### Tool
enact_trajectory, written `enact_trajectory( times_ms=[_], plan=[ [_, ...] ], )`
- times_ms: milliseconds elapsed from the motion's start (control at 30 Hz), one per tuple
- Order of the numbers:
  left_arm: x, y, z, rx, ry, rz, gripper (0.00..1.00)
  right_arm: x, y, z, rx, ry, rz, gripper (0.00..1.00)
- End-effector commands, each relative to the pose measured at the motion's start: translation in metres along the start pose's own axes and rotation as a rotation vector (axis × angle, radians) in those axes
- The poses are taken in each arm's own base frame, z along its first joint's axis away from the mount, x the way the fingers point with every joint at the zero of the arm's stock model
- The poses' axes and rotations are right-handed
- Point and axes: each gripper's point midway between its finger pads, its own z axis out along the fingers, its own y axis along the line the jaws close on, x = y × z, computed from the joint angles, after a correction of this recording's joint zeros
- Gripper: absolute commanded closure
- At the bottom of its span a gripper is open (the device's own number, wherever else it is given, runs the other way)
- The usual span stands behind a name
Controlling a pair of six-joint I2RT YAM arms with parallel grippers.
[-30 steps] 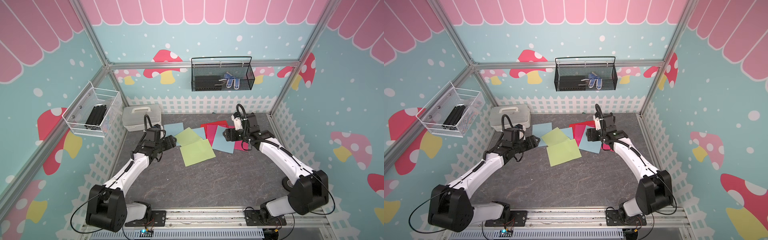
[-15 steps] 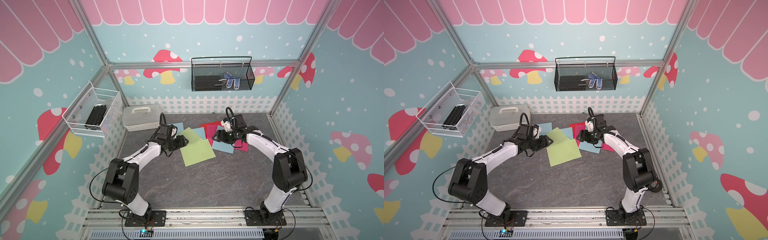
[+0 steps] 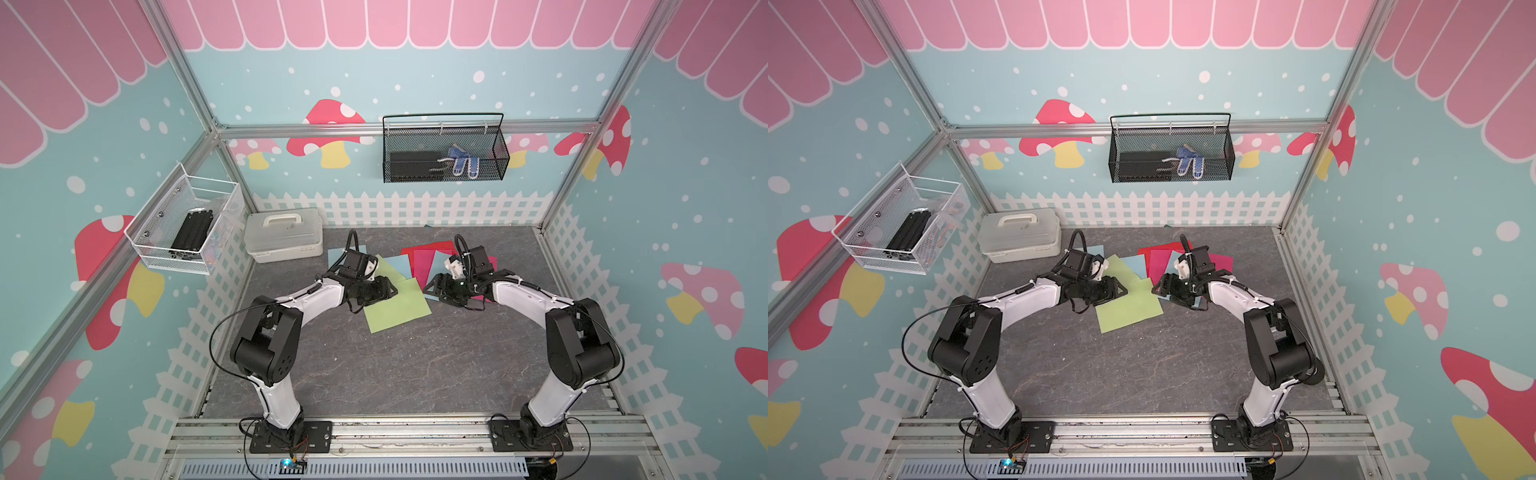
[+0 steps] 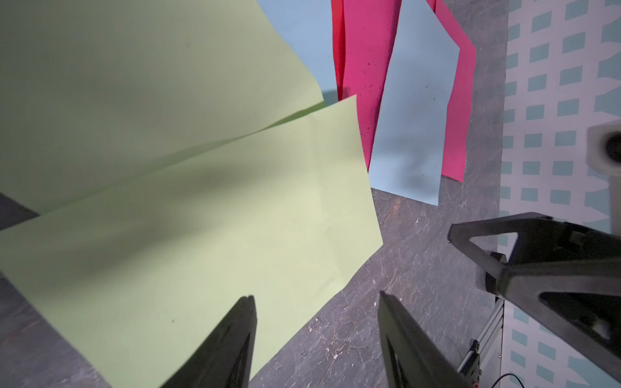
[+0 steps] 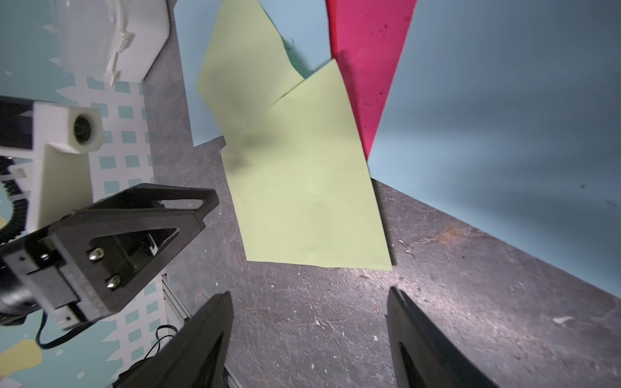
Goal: Sort the scattered colored papers by color
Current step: Pick up the colored paper from the center of the board.
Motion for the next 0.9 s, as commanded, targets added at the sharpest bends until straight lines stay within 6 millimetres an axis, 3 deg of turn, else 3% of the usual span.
enact_trajectory(
  times_ms=[0, 200, 433, 867],
  plan=[
    [0.006, 0.004, 0.005, -0.011, 0.019, -0.028, 0.4, 0.015, -0.013, 0.01, -0.004, 0.026, 0.079, 0.25],
    [0.012, 0.008, -0.002, -0.032, 0.013, -0.048, 0.4, 0.022, -0.021, 0.026, -0.046, 0.046, 0.136, 0.26],
    [0.031, 0.034, 0.007, -0.104, 0.054, -0.077, 0.41, 0.026, -0.028, 0.029, -0.04, 0.047, 0.148, 0.26],
    [0.035, 0.039, 0.007, -0.116, 0.052, -0.089, 0.41, 0.034, -0.054, 0.049, -0.079, 0.054, 0.246, 0.3]
  ],
)
